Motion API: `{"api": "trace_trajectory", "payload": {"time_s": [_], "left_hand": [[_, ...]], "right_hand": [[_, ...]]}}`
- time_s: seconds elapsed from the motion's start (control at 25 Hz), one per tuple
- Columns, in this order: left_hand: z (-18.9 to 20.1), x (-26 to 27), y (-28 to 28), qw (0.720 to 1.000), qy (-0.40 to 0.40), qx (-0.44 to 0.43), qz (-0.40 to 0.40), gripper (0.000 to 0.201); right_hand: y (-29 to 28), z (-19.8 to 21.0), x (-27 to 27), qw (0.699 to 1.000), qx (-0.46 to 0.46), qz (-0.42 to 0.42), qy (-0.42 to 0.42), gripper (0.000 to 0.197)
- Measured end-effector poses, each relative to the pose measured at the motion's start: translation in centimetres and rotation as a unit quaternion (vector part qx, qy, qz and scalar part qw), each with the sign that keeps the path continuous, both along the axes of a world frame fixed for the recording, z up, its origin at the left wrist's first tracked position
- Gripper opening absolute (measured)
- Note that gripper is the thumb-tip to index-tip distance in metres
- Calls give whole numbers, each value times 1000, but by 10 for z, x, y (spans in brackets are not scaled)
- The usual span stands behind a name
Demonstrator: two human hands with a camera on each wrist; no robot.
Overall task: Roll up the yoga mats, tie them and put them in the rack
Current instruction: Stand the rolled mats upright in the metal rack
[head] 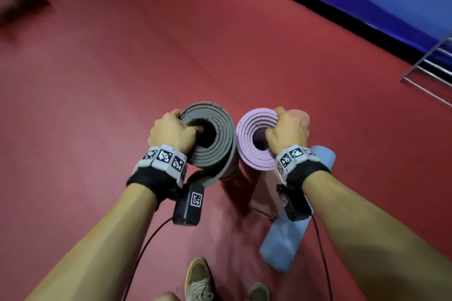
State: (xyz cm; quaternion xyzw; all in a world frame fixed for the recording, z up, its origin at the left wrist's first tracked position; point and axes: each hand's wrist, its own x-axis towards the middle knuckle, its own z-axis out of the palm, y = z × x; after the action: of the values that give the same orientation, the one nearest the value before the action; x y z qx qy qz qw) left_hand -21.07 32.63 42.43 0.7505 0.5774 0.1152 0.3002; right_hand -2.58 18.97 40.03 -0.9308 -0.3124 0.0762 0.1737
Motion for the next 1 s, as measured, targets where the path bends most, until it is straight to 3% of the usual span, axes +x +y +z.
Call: {"api": "trace_trajectory", "payload": {"time_s": [0.32, 0.52, 0.64, 0.8, 1.0], "left_hand": [[187, 34, -10, 999, 29, -29, -17, 28], [265, 90, -12, 996, 21, -20, -87, 26], [295, 136, -26, 990, 4, -18, -139, 27], [312, 213, -64, 982, -1, -8, -188, 30], [314, 338, -146, 971, 0, -16, -240, 31]], "right_hand": [[-18, 190, 24, 997, -26, -58, 39, 29], [-42, 278, 70, 993, 1, -116, 30, 22], [-75, 317, 107, 988, 27, -154, 17, 23], [-133, 355, 159, 978, 56, -200, 9, 39], [-233, 365, 256, 969, 58, -242, -10, 38]]}}
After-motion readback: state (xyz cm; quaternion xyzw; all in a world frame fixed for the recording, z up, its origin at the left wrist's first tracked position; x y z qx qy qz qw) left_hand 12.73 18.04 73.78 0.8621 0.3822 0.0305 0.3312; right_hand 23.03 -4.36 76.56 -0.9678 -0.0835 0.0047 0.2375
